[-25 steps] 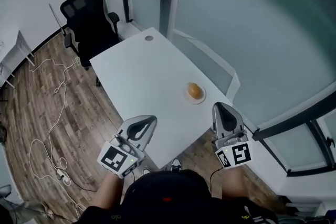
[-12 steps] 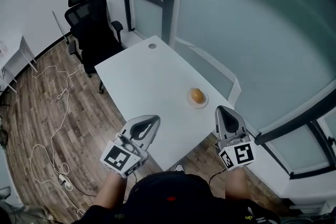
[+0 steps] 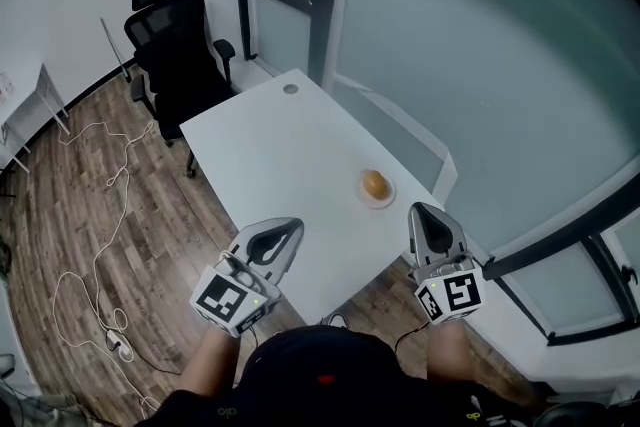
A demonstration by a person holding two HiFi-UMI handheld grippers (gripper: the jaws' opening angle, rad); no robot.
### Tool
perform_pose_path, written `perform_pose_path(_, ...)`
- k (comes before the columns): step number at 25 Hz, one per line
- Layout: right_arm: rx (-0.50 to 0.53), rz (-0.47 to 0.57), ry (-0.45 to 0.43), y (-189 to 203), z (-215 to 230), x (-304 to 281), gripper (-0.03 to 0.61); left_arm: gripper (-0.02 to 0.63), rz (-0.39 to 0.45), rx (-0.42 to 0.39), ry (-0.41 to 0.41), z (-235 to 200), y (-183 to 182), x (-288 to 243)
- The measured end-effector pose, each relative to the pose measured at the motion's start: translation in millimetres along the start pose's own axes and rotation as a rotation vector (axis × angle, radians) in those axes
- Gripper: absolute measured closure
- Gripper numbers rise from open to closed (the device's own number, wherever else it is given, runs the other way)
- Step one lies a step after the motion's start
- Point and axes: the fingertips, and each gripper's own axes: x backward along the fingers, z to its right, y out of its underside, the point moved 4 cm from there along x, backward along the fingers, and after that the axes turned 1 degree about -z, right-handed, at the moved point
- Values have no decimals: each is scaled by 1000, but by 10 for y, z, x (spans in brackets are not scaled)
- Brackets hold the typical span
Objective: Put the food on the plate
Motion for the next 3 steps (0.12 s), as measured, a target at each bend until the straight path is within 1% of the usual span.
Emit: perform_pose_path(3,-3,-2,3,35,37,-10,554,591,3,-11,-14,-50,-11,-23)
